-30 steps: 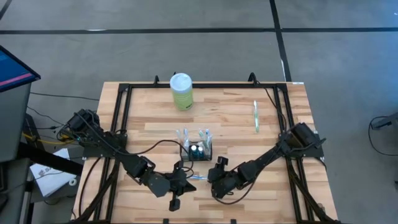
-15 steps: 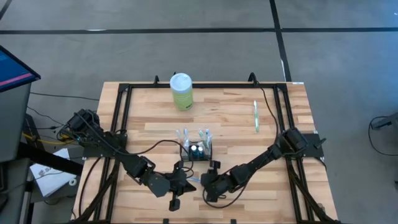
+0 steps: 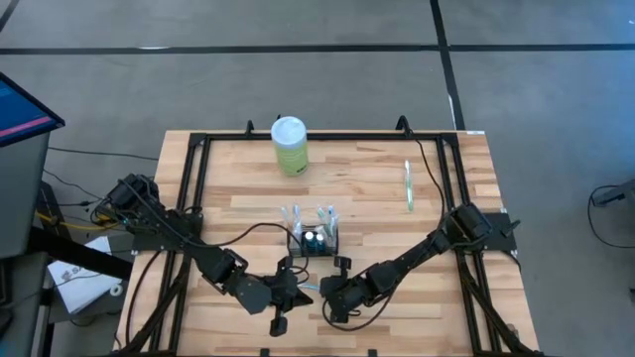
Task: Pick & Place toothbrushing station
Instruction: Put the blue toothbrush into the wire organizer
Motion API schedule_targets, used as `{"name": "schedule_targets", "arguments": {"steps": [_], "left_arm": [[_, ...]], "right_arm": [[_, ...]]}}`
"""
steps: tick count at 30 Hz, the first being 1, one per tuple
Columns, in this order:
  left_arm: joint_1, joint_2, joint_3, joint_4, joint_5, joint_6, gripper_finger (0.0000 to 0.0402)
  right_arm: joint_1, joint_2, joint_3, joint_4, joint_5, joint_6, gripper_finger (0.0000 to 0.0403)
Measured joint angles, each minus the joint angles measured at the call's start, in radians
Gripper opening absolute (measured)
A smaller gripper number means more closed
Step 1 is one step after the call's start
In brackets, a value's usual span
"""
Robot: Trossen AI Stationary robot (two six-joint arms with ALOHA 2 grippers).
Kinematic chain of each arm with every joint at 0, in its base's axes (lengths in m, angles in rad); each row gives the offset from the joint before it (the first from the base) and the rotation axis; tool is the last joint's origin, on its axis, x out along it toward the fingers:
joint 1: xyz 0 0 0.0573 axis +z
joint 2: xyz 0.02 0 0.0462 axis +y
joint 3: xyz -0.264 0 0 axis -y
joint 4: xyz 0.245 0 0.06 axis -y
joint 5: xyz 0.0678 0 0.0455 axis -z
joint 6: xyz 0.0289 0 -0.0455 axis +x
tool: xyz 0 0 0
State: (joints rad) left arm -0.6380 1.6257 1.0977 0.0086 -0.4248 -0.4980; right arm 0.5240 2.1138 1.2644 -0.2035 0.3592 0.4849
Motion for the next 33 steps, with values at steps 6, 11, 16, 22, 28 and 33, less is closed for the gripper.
{"name": "schedule_targets", "arguments": {"steps": [6, 11, 16, 22, 28, 33], "left_arm": [[0.000, 0.000, 0.000, 0.000, 0.000, 0.000, 0.0001], [0.000, 0.000, 0.000, 0.000, 0.005, 0.002, 0.0001], [0.000, 0.000, 0.000, 0.000, 0.005, 0.008, 0.0001], [0.005, 0.000, 0.000, -0.001, 0.005, 0.009, 0.0003], [0.026, 0.000, 0.000, -0.001, 0.005, 0.033, 0.0033], [0.053, 0.000, 0.000, -0.001, 0.010, 0.073, 0.0082]], "right_arm": [[0.012, -0.071, -0.011, -0.117, -0.003, -0.014, 0.0003], [0.021, -0.163, -0.009, -0.201, 0.003, -0.014, 0.0002], [0.025, -0.238, -0.006, -0.260, 0.004, -0.014, 0.0001], [0.032, -0.325, -0.005, -0.324, 0.003, -0.014, 0.0001], [0.040, -0.396, -0.005, -0.344, -0.022, -0.014, 0.0000], [0.045, -0.427, -0.005, -0.357, -0.059, -0.014, 0.0000]]}}
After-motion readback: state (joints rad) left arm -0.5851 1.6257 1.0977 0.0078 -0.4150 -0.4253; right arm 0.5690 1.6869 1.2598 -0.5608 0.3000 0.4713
